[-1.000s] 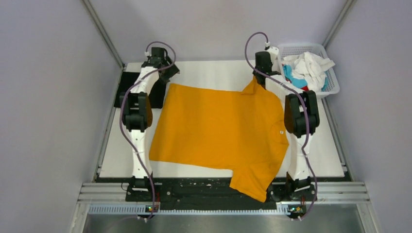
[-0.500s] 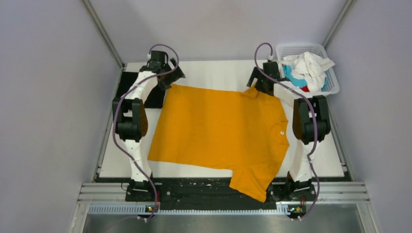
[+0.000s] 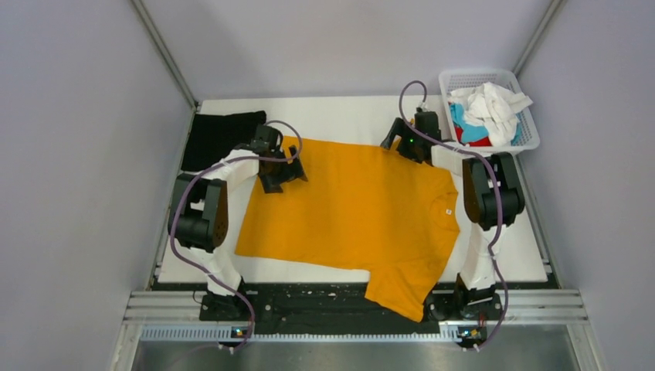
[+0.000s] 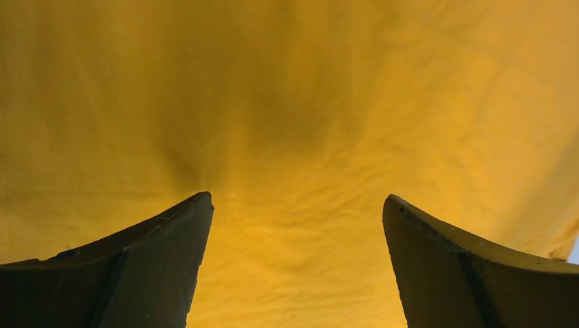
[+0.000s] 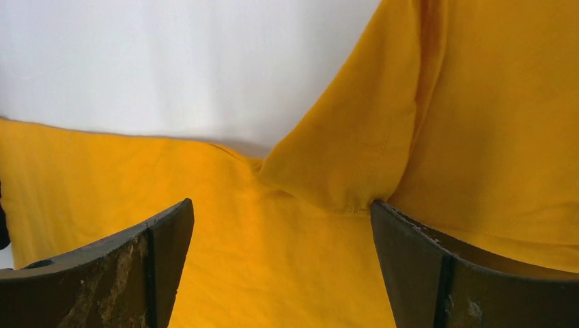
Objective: Fold and stack the t-shirts
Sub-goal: Flatten out the tshirt
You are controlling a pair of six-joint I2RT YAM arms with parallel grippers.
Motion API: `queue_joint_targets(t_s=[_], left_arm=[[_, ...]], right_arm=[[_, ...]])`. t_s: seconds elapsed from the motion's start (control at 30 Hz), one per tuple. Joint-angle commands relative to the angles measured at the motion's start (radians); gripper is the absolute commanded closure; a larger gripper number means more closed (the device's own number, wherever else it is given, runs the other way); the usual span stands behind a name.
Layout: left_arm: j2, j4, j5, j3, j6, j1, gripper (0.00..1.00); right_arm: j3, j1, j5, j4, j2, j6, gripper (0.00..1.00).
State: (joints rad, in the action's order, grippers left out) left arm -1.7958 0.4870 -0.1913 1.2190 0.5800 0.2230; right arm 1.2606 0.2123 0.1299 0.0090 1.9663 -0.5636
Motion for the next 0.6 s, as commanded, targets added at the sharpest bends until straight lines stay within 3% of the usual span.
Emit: queue_joint_targets(t_s=[0.0,0.2,0.37,0.57], left_arm=[[0.046,-0.026,0.005,-0.058,-0.019,-0.003,0.01],[0.041,-0.022,0.030,-0.096,-0.019,-0.003,0.01],[0.016,-0.011,0.028,-0.103,-0.025,-0.004,0.01],[0.030,-0.005,0.047,-0.131,-0.025,-0.003,0.01]], right_arm=[[0.099,0.018,0.011,0.062,0.072,-0.010,0.02],[0.108,0.031,-0.024,0.099,0.098,-0.019,0.02],[0.109,0.044,-0.033,0.313,0.154,-0.061,0.03],[0.293,0.073,-0.078,0.468,0.267,-0.046,0.03]])
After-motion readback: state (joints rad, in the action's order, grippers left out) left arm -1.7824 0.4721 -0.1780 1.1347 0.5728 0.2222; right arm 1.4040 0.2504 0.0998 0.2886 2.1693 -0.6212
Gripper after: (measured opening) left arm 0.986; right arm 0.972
